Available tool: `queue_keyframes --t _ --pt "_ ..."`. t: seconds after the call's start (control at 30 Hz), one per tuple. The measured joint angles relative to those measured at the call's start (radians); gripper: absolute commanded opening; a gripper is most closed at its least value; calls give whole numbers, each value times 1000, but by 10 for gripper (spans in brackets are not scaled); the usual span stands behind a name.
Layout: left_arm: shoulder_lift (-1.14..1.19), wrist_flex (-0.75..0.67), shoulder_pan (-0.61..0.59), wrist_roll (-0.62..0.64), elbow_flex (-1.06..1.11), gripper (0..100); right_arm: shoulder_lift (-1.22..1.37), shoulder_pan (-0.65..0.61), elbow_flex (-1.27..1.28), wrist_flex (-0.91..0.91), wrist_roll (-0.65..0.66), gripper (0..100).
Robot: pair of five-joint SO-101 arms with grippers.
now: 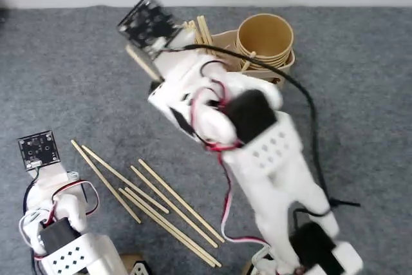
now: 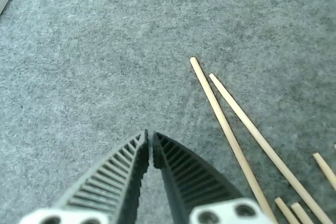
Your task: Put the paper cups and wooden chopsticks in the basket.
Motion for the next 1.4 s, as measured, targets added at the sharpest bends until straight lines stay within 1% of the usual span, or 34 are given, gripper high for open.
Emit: queue_keyframes --t 0.17,0.33,0.43,0.53,0.73,0.87,0.97,1.0,1.1,1.13,1.17,1.3,1.4 --pt "0 0 0 0 0 13 -61 83 0 -172 -17 8" --pt "0 0 0 0 0 13 -69 161 0 -324 -161 8" --pt "0 0 0 0 0 13 -69 222 21 -427 -221 8" --pt "0 0 0 0 0 13 -69 267 101 -555 -241 8" --pt "0 0 0 0 0 13 -68 307 341 -878 -245 8" --pt "0 0 0 0 0 13 -68 316 443 -1007 -245 8" --pt "0 0 0 0 0 13 -68 318 517 -1060 -245 23" --pt "0 0 0 0 0 13 -68 318 540 -1071 -245 46" --pt "0 0 0 0 0 13 -68 318 574 -1074 -245 174" --pt "0 0 0 0 0 13 -68 318 574 -1062 -245 206" --pt "0 0 0 0 0 13 -68 319 574 -1045 -245 218" --pt "0 0 0 0 0 13 -87 319 575 -988 -245 184" --pt "0 0 0 0 0 13 -161 321 575 -934 -245 171"
